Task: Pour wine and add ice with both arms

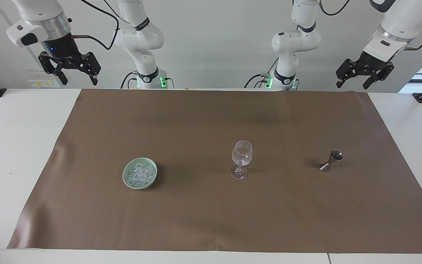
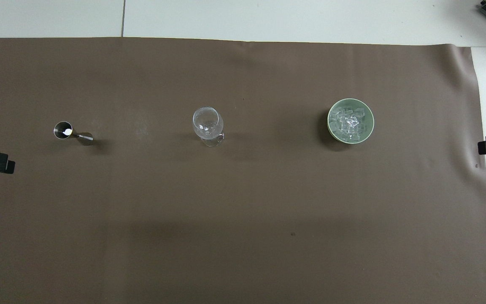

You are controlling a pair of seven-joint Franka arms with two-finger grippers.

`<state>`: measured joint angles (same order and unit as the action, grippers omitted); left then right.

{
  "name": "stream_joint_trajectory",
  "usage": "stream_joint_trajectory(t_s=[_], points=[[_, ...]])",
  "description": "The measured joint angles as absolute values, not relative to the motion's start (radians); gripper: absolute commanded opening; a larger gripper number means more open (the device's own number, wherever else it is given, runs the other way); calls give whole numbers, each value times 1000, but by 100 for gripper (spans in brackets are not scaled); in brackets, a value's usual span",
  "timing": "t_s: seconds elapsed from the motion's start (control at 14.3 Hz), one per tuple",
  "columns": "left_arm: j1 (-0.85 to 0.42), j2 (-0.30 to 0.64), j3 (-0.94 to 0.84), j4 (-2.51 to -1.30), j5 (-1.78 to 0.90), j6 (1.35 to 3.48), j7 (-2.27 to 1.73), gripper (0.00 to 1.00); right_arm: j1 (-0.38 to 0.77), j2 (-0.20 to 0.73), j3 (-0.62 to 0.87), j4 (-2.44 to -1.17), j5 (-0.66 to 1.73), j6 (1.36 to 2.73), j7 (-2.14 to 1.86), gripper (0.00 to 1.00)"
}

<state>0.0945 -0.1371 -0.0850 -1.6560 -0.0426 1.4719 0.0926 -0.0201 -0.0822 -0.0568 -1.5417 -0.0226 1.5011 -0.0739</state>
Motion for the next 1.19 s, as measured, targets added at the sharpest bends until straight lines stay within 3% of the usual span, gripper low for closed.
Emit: stream_joint_trajectory(t_s=[1.19], points=[[96, -139, -85, -1657, -43, 1470, 72, 100, -20, -82, -57, -1542, -23, 1501, -74, 100]])
